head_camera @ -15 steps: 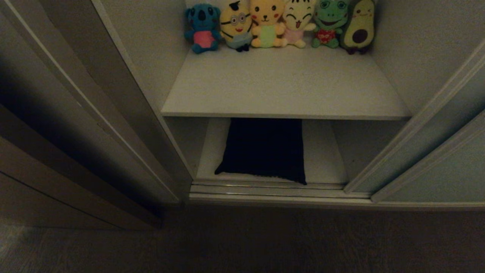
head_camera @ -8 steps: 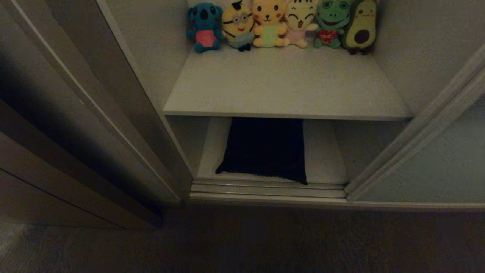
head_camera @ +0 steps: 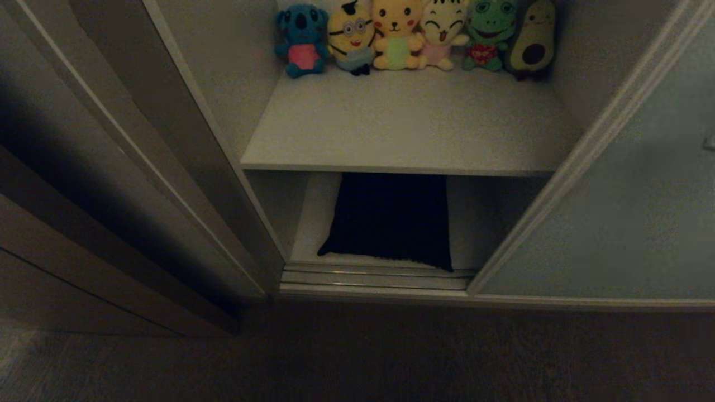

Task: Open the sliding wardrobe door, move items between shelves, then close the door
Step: Close the door

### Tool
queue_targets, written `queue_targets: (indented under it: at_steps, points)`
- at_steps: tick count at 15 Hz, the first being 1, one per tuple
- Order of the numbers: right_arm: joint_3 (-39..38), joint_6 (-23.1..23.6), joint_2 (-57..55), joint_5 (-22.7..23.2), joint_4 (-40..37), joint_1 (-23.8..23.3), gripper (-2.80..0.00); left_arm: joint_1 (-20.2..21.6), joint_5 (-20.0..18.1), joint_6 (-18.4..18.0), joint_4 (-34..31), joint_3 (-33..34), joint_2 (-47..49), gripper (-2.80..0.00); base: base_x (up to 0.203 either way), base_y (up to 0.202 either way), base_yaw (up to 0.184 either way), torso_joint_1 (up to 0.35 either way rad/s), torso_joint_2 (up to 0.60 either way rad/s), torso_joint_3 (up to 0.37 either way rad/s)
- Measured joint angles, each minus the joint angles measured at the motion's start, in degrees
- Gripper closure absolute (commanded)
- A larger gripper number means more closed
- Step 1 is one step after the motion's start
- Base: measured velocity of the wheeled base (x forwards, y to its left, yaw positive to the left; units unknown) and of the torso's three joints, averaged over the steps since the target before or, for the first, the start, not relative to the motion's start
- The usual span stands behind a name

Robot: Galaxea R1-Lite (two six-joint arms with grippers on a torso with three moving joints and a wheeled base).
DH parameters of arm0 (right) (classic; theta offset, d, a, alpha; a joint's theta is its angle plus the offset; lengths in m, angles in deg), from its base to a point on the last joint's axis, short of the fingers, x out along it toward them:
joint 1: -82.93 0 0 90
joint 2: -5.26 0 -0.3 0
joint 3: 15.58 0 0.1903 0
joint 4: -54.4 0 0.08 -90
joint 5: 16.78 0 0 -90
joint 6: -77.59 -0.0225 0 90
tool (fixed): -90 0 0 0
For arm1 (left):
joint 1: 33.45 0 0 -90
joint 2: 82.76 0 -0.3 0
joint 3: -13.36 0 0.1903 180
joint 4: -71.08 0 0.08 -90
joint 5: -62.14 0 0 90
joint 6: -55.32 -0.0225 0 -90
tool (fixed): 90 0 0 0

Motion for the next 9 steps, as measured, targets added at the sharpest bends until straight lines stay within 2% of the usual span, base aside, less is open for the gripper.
queue_targets:
  at_steps: [4,9]
  points:
    - [-8.63,1.72,8.41,-1.76,-0.04,2.14,0.0,-0.04,-0.01,0.01,-0.04,0.0,0.0,0.0,0.0,0.0,0.0,0.0,0.0,0.0]
    - [-18.23,2.11,18.03,-13.68,-0.04,5.51,0.0,0.0,0.0,-0.02,-0.04,0.0,0.0,0.0,0.0,0.0,0.0,0.0,0.0,0.0]
